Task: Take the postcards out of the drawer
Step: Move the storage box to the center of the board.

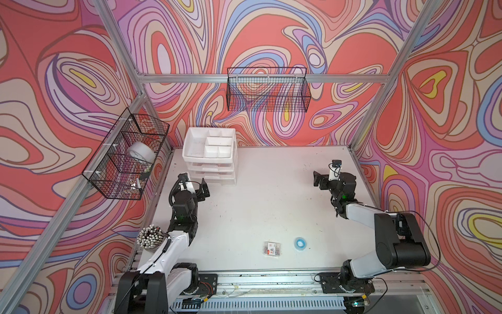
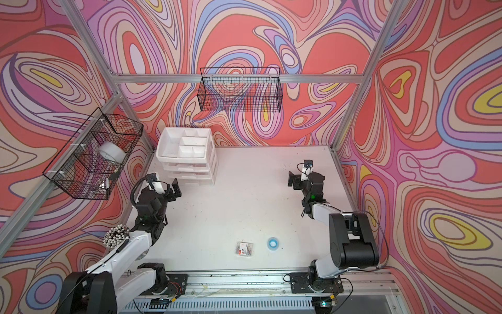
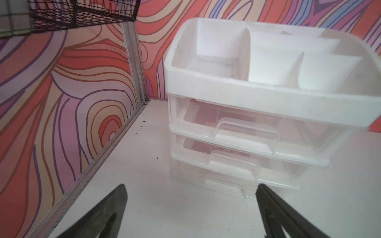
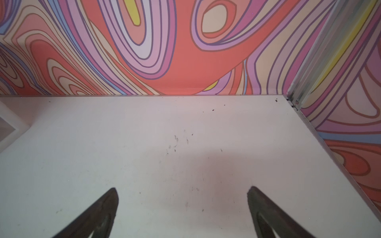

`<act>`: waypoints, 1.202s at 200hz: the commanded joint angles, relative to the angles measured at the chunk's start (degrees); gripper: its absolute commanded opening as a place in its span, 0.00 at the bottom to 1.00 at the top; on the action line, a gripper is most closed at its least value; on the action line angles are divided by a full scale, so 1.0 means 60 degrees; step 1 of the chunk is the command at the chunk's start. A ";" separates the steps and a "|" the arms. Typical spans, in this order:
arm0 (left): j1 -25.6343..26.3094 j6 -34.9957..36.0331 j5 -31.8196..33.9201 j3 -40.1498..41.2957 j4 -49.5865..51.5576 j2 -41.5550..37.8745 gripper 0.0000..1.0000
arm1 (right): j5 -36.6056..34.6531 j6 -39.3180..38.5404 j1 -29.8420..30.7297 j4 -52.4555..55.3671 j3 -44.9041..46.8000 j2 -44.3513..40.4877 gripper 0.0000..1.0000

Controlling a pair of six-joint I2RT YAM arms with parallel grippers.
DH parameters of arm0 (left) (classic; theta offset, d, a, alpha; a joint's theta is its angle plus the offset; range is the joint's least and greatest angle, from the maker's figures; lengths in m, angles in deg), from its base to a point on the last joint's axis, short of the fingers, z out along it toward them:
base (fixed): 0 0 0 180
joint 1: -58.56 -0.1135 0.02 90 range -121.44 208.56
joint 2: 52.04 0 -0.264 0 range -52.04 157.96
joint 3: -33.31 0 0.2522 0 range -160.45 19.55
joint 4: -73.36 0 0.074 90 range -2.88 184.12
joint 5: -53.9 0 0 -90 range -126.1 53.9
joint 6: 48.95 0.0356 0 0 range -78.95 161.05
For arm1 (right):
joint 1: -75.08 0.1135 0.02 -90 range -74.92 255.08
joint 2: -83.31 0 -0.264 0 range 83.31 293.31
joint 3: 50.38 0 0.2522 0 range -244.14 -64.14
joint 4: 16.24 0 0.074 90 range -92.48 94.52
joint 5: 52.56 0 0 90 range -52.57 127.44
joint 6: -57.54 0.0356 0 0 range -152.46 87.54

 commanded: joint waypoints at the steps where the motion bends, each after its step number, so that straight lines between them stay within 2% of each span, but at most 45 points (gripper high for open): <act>1: -0.0008 -0.1318 0.0296 -0.0856 0.2600 -0.0896 1.00 | 0.0523 0.0621 0.0288 0.2622 -0.1079 -0.0589 0.99; 28: 0.0011 -0.1846 0.0352 -0.2385 0.4147 -0.1600 1.00 | 0.0629 0.1113 0.1152 0.4924 -0.3127 -0.0489 0.99; 54: 0.0022 -0.2173 -0.0500 -0.3813 0.5406 -0.1664 1.00 | 0.0789 0.1509 0.2278 0.6685 -0.5425 0.0430 0.98; 92: 0.0029 -0.2953 -0.1077 -0.6083 0.8087 -0.1051 1.00 | 0.1049 0.2741 0.3540 0.7111 -0.7694 0.1835 0.93; 115: 0.0051 -0.2879 -0.1628 -0.7273 0.9602 -0.0558 1.00 | 0.0947 0.3375 0.4177 0.7383 -0.9026 0.2591 0.90; 150: 0.0062 -0.2765 -0.1323 -0.9013 1.2243 0.0420 0.95 | 0.0339 0.3895 0.5068 0.8415 -1.1273 0.4343 0.85; 168: 0.0065 -0.2625 -0.1177 -0.9348 1.2809 0.0663 0.94 | 0.0052 0.4004 0.5462 0.8726 -1.2233 0.5117 0.82; 213: 0.0080 -0.2542 -0.1358 -0.9241 1.2942 0.0735 0.92 | -0.0436 0.4150 0.6204 0.9898 -1.4837 0.6894 0.74; 240: 0.0073 -0.2503 -0.1360 -0.9161 1.2979 0.0729 0.92 | -0.0582 0.4141 0.6461 1.0028 -1.5654 0.7545 0.67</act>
